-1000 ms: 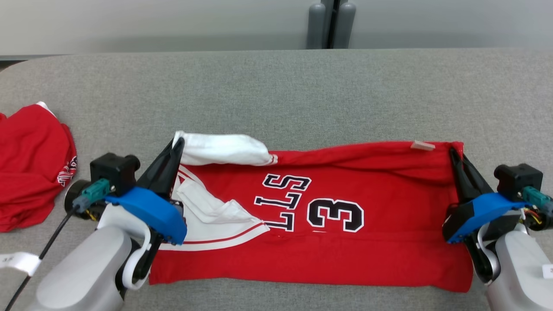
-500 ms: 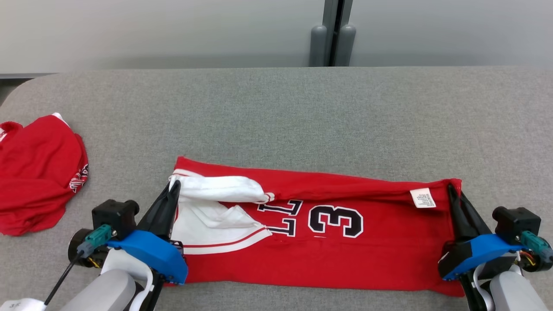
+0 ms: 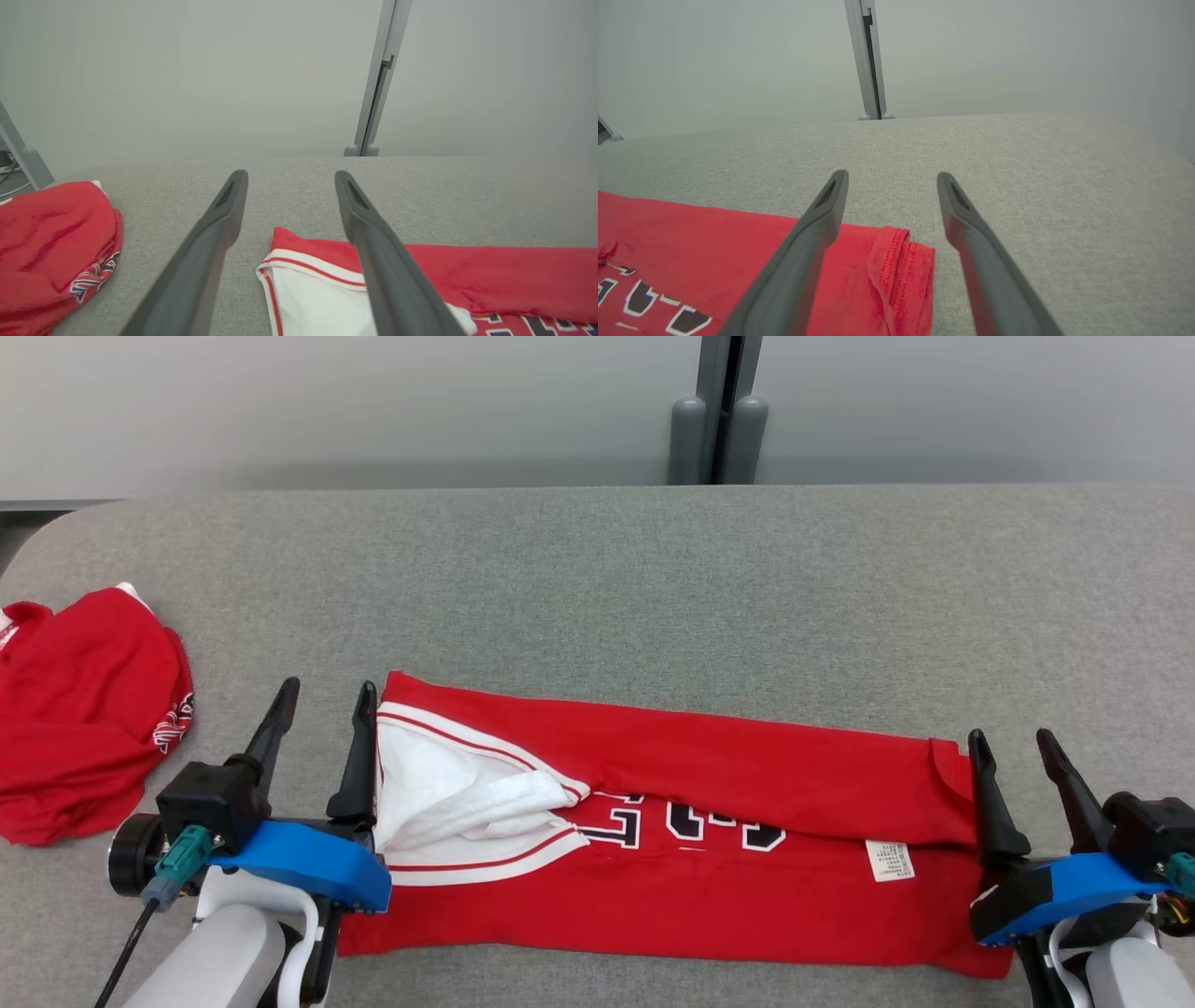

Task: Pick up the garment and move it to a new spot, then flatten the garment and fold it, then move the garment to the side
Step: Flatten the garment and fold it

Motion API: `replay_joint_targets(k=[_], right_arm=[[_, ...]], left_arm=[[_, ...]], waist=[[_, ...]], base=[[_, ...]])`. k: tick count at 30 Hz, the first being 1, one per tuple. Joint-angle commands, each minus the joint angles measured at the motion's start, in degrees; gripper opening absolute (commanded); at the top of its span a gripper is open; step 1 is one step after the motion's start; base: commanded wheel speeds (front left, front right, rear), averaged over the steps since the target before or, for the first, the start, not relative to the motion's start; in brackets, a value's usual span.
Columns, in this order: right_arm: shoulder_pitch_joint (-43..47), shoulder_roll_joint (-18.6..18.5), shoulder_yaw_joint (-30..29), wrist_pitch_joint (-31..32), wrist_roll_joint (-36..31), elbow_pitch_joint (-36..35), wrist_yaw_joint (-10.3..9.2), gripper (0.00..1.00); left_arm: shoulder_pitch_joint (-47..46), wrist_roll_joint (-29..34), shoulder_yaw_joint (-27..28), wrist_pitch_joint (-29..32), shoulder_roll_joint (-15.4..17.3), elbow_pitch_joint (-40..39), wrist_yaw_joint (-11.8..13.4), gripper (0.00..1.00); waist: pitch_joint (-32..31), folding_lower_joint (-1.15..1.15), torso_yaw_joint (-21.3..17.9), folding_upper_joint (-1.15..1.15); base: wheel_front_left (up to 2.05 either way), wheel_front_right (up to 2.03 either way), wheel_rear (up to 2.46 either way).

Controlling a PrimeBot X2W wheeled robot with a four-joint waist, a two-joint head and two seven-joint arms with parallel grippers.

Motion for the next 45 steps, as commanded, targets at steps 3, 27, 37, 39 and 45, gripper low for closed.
replay_joint_targets(k=[3,27,37,39,45], right_arm=[[0.5,0.6,-0.9,1.6,-0.3,1.2,0.02,1.00],[2.1,5.1,-0.6,4.9,2.6,12.2,0.07,0.00],[-1.3,-0.5,-4.5,4.6,5.3,9.8,0.01,0.00],[-2.1,-2.7,-6.4,5.0,5.3,9.7,0.01,0.00],[-3.8,-7.2,-9.6,6.9,4.1,8.4,0.02,0.00]], left_arm=[[2.2,4.9,4.9,-0.2,-2.0,-2.0,0.4,1.00],[11.0,28.4,28.3,-0.3,-17.2,-3.0,-8.3,1.00],[12.1,33.2,33.6,-0.3,-20.6,-2.3,-11.7,1.00],[12.3,33.9,34.5,-0.3,-21.0,-2.3,-12.2,1.00],[12.9,35.6,36.3,-0.3,-22.4,-2.4,-13.5,1.00]], waist=[[0.4,0.00,0.4,0.00],[1.8,0.00,0.4,0.00],[1.2,0.00,-0.2,0.00],[1.1,0.00,-0.2,0.00],[0.8,0.00,-0.3,0.00]], base=[[0.00,0.00,0.00],[0.00,0.00,0.00],[0.00,0.00,0.00],[0.00,0.00,0.00],[0.00,0.00,0.00]])
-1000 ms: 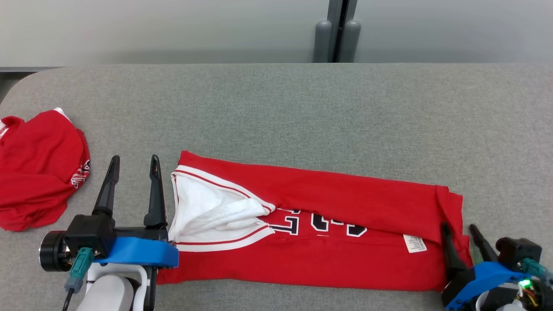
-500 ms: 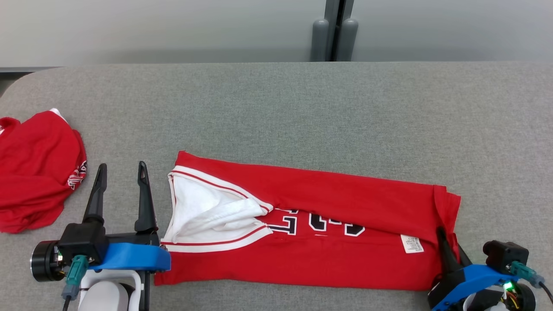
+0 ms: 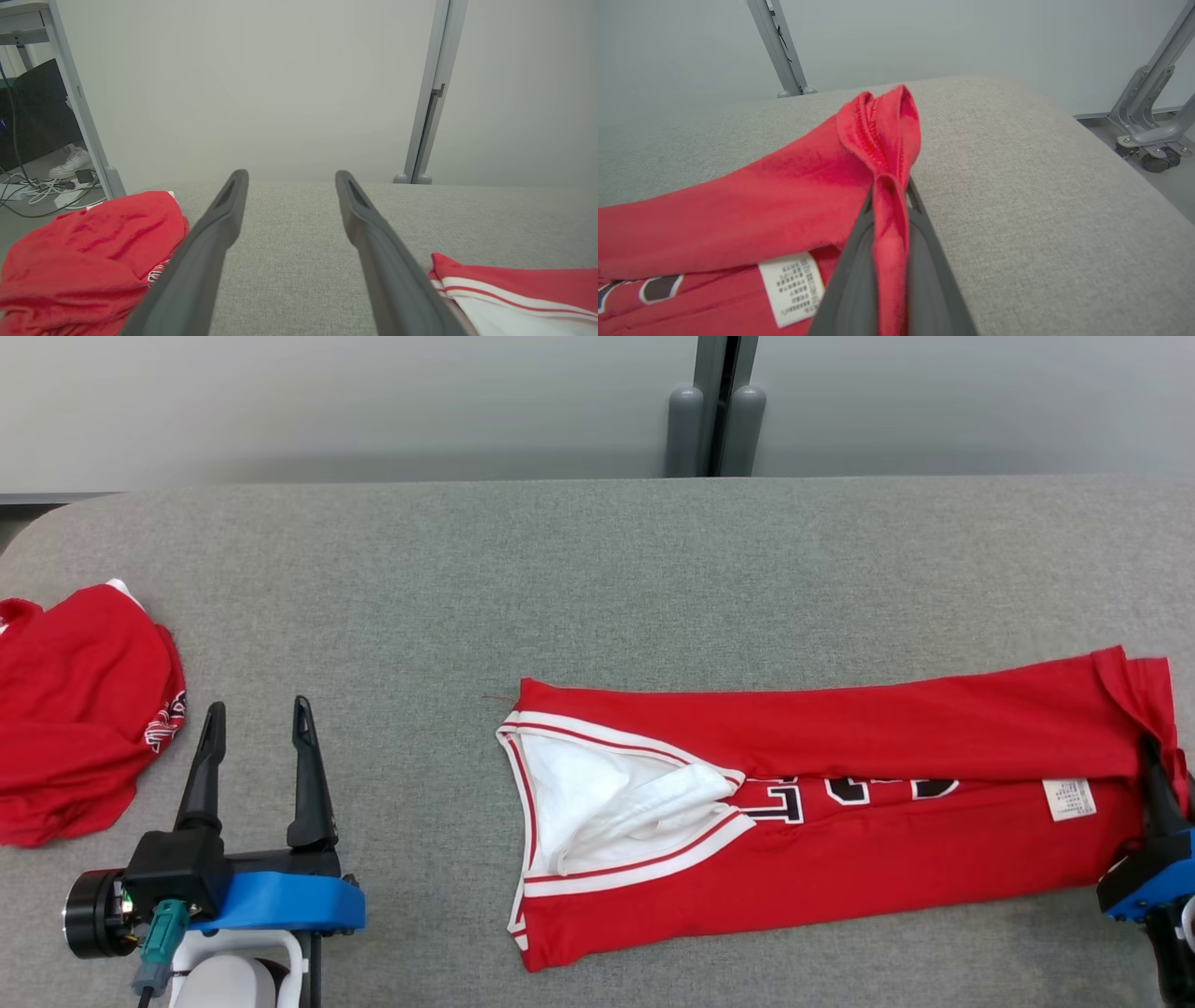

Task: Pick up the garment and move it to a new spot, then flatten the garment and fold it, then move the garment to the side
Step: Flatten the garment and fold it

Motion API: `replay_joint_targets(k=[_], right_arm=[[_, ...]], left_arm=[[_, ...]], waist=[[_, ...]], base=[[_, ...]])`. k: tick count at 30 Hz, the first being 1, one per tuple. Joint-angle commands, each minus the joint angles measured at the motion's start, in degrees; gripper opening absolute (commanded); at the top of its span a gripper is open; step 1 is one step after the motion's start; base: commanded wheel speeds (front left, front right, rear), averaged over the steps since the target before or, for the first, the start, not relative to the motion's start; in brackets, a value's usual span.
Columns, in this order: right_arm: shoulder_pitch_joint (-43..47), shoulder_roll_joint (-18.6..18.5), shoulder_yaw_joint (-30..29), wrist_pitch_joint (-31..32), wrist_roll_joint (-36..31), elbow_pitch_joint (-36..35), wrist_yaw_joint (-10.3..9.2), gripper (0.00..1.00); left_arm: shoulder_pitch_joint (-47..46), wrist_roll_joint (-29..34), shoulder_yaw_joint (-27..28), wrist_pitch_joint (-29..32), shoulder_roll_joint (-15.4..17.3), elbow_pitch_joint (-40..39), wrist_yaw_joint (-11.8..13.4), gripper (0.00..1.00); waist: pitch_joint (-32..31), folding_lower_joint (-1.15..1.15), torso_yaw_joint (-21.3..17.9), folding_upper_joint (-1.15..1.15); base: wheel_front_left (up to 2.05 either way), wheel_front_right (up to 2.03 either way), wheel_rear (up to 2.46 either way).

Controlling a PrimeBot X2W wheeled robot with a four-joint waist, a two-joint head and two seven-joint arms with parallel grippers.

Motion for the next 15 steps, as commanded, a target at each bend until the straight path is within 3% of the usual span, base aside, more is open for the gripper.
replay_joint_targets(k=[1,7,15], right_arm=[[-0.6,-0.3,0.0,0.6,-0.5,-0.9,0.02,0.00],[0.6,2.5,1.8,2.5,-0.7,-5.8,0.02,0.00],[4.1,7.5,9.1,5.1,1.2,-15.5,0.03,0.00]], left_arm=[[0.6,0.6,0.7,-0.3,-0.3,-0.1,-0.4,1.00],[0.9,1.5,1.9,-0.3,-1.4,0.1,-1.4,1.00],[1.2,2.5,2.3,-0.3,-2.1,0.3,-2.3,1.00]], waist=[[-0.1,0.00,-0.1,0.00],[-0.7,0.00,-0.1,0.00],[-0.9,0.00,0.1,0.00]], base=[[0.00,0.00,0.00],[0.00,0.00,0.00],[0.00,0.00,0.00]])
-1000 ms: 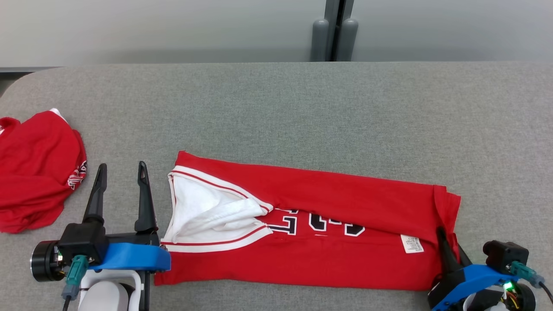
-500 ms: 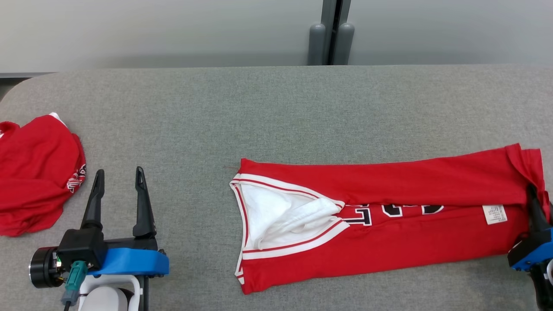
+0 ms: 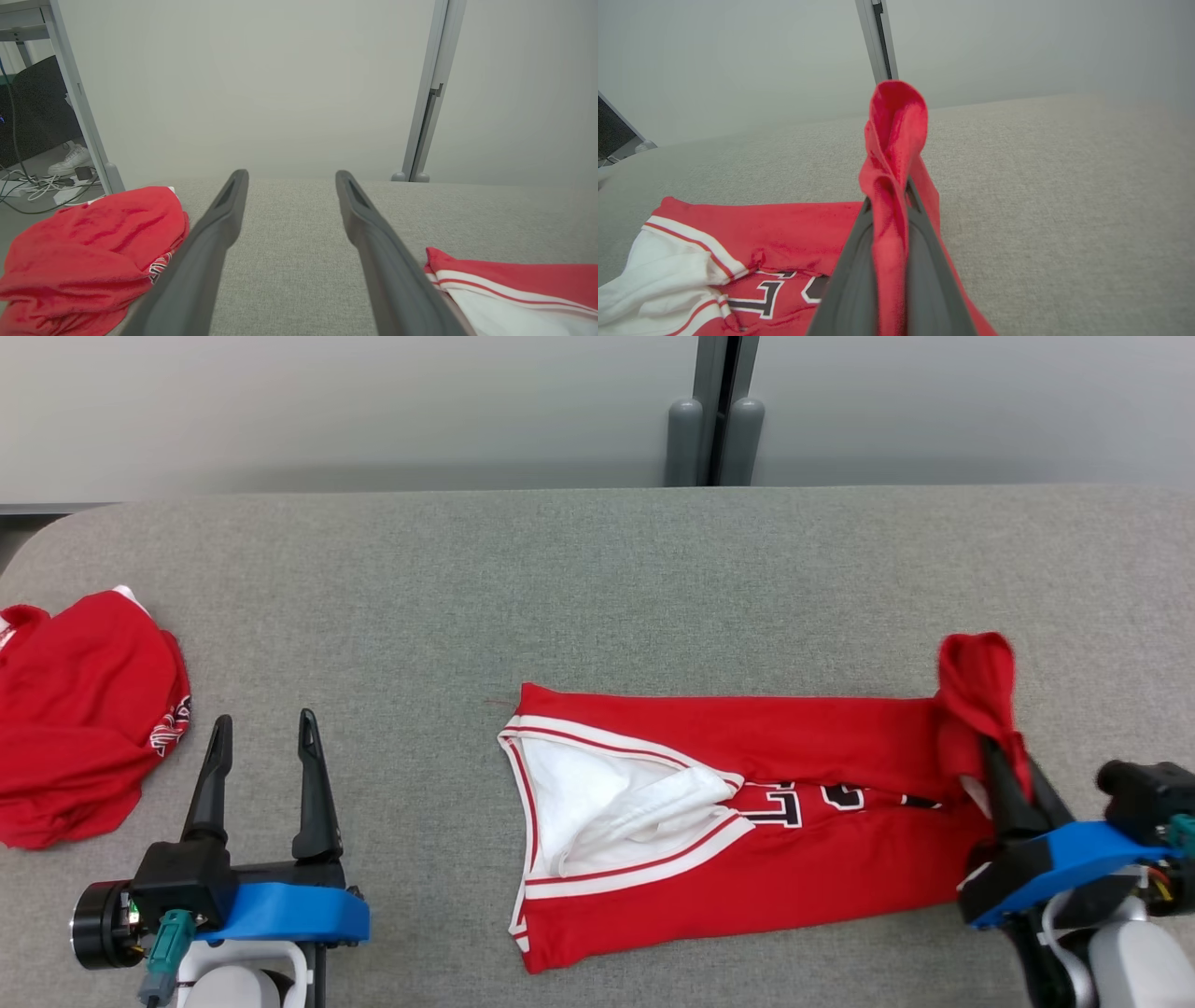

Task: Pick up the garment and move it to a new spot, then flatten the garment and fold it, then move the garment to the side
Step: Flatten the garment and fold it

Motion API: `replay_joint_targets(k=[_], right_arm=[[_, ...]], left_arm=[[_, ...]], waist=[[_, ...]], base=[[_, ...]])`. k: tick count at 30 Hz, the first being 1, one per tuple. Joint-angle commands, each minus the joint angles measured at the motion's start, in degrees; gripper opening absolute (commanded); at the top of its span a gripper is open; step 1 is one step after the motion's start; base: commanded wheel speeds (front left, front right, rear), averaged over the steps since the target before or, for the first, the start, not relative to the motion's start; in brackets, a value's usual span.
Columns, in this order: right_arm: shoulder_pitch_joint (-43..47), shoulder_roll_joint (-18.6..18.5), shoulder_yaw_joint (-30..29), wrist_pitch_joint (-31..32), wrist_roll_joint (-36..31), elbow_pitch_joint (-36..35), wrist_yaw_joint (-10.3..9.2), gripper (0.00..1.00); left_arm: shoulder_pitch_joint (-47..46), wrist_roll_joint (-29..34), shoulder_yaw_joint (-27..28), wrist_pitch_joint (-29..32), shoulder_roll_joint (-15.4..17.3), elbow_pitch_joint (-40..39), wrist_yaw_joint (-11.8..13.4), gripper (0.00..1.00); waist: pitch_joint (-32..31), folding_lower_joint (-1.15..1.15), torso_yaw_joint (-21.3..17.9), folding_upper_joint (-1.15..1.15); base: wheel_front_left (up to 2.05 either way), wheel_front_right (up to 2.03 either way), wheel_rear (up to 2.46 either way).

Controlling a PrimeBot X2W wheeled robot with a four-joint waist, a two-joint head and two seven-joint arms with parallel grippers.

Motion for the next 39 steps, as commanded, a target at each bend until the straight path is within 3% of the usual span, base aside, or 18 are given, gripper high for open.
replay_joint_targets(k=[1,9,19,34,35,36,39], right_arm=[[1.0,0.7,1.7,0.6,0.6,-1.8,0.04,0.00],[-0.1,4.3,10.9,1.8,1.8,-5.3,0.04,0.00],[-5.0,5.5,23.4,-0.3,6.5,-1.6,0.04,0.00],[-11.7,5.5,32.5,-5.1,11.5,6.8,0.04,0.00],[-11.9,5.4,32.8,-5.4,11.8,7.2,0.04,0.31],[-12.0,5.5,33.2,-5.6,12.2,7.7,0.04,1.00],[-12.6,5.4,33.9,-6.3,12.3,8.5,0.04,1.00]], left_arm=[[0.1,0.5,0.1,-0.3,0.0,0.1,-0.2,1.00],[-1.0,1.0,-0.1,-0.3,-0.5,0.6,-0.9,1.00],[-1.9,1.0,-1.2,-0.3,-0.9,0.9,-1.0,1.00],[-3.4,0.1,-3.1,-0.3,-1.0,1.3,-0.5,1.00],[-3.4,0.0,-3.2,-0.3,-1.0,1.3,-0.4,1.00],[-3.3,-0.1,-3.3,-0.3,-1.0,1.3,-0.3,1.00],[-3.3,0.0,-3.4,-0.3,-1.0,1.4,-0.1,1.00]], waist=[[0.1,0.00,0.1,0.00],[0.5,0.00,1.3,0.00],[1.3,0.00,3.9,0.00],[2.5,0.00,7.1,0.00],[2.5,0.00,7.1,0.00],[2.5,0.00,7.0,0.00],[2.3,0.00,6.4,0.00]], base=[[0.00,0.00,0.00],[0.00,0.00,0.00],[0.00,0.00,0.00],[0.00,0.00,0.00],[0.00,0.00,0.00],[0.00,0.00,0.00],[0.00,0.00,0.00]])
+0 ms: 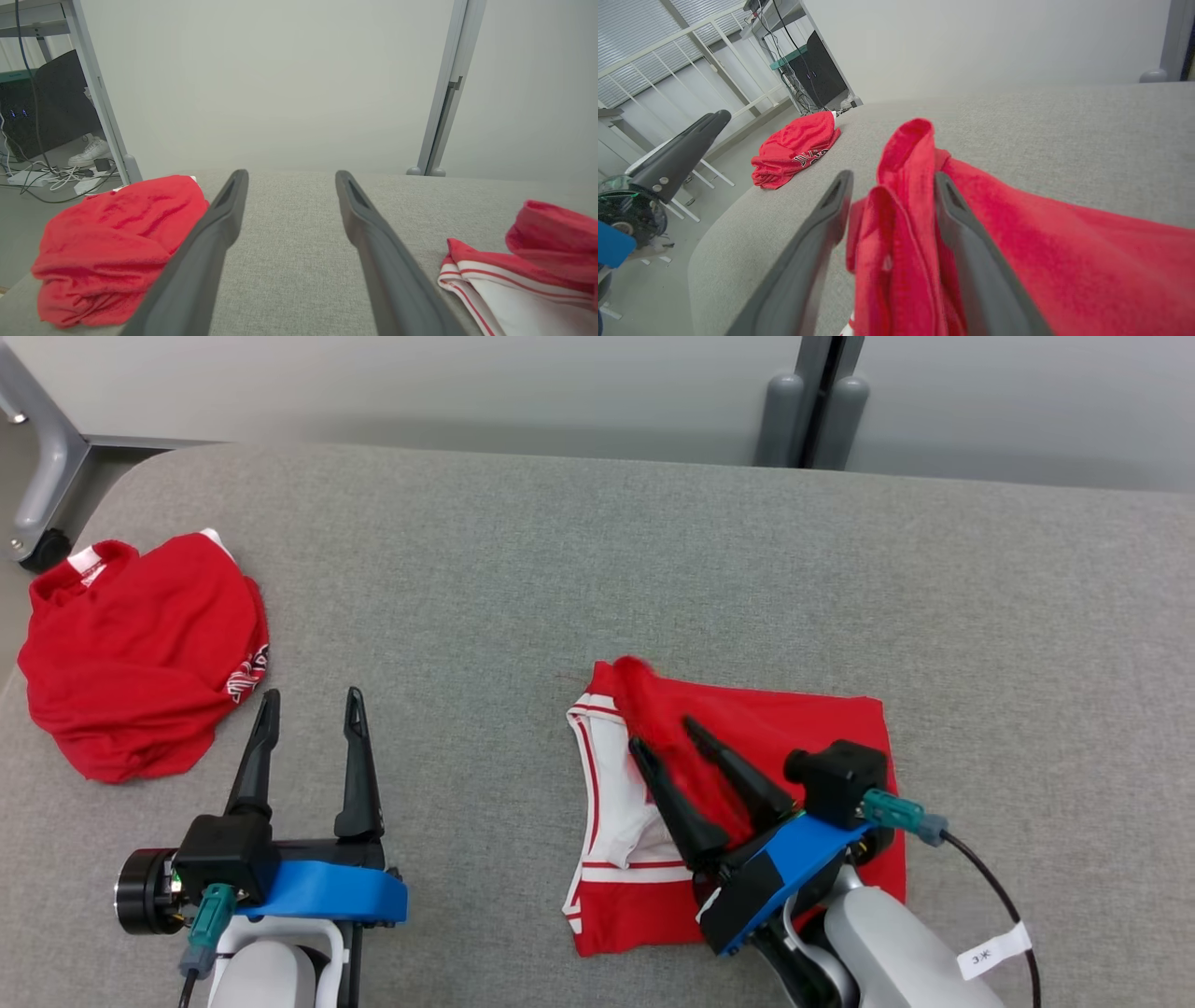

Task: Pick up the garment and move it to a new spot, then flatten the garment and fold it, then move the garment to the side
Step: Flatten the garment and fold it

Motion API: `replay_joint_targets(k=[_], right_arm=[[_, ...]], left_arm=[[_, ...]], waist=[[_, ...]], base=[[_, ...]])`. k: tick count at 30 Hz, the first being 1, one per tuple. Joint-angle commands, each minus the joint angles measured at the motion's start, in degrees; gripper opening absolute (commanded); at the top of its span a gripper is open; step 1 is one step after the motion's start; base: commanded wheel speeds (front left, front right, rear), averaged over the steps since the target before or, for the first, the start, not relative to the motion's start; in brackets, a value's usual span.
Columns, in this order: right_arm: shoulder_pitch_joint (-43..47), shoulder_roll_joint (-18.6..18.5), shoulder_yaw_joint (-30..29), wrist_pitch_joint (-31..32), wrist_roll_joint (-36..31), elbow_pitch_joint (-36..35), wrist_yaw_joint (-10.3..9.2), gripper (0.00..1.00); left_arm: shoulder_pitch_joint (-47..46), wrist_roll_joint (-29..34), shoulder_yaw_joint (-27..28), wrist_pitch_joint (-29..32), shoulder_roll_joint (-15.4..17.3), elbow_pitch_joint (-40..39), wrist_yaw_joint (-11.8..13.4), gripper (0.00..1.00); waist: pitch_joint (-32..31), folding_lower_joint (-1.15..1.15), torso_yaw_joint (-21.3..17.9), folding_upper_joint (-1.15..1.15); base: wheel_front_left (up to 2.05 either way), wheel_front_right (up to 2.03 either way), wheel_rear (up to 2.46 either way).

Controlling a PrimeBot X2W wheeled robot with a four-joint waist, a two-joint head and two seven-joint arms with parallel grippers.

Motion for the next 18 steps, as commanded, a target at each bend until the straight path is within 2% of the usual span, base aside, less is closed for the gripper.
replay_joint_targets(k=[1,8,18], right_arm=[[-1.3,-0.1,-0.3,-0.6,-0.2,0.2,0.04,1.00],[-1.6,-0.4,-9.9,-2.4,-6.9,-0.4,0.04,1.00],[5.7,-3.7,-22.0,-2.8,-14.1,-7.9,0.04,1.00]], left_arm=[[-0.8,0.0,-0.1,-0.3,-0.1,0.1,0.1,1.00],[-0.2,0.1,-0.5,-0.3,-0.1,0.1,0.2,1.00],[1.3,0.5,-0.2,-0.3,-0.1,0.9,0.0,1.00]], waist=[[-0.3,0.00,-0.4,0.00],[-1.5,0.00,-2.6,0.00],[-3.6,0.00,-5.7,0.00]], base=[[0.00,0.00,0.00],[0.00,0.00,0.00],[0.00,0.00,0.00]])
